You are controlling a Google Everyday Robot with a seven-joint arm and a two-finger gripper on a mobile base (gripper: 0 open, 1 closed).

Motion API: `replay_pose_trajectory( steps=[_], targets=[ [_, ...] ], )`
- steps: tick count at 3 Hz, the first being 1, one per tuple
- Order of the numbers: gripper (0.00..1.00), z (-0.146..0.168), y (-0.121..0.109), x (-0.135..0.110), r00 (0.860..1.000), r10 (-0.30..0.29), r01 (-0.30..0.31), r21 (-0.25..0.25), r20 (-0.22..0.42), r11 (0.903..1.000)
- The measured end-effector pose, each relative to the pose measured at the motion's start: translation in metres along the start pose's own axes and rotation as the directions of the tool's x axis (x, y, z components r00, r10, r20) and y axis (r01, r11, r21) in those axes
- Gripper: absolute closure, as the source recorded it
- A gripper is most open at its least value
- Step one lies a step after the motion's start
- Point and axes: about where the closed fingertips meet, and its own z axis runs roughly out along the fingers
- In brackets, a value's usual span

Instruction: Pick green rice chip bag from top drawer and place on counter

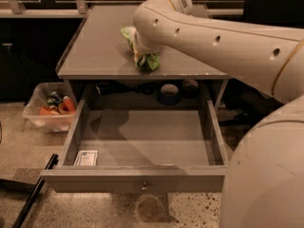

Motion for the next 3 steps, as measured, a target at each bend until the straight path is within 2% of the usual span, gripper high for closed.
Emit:
replay_pose_trajectory(
  steps=[1, 2, 3],
  targets=[
    [0.12, 0.0171, 0.0026, -0.0028, 1.000, 0.007, -0.008, -0.026, -0.020, 0.9996],
    [0.00, 0.0237, 0.0028, -0.0106, 0.999, 0.005, -0.009, -0.082, -0.050, 0.9966],
    [0.00, 0.0237, 0.0029, -0.0105, 0.999, 0.005, -0.009, -0.082, -0.050, 0.9966]
  ],
)
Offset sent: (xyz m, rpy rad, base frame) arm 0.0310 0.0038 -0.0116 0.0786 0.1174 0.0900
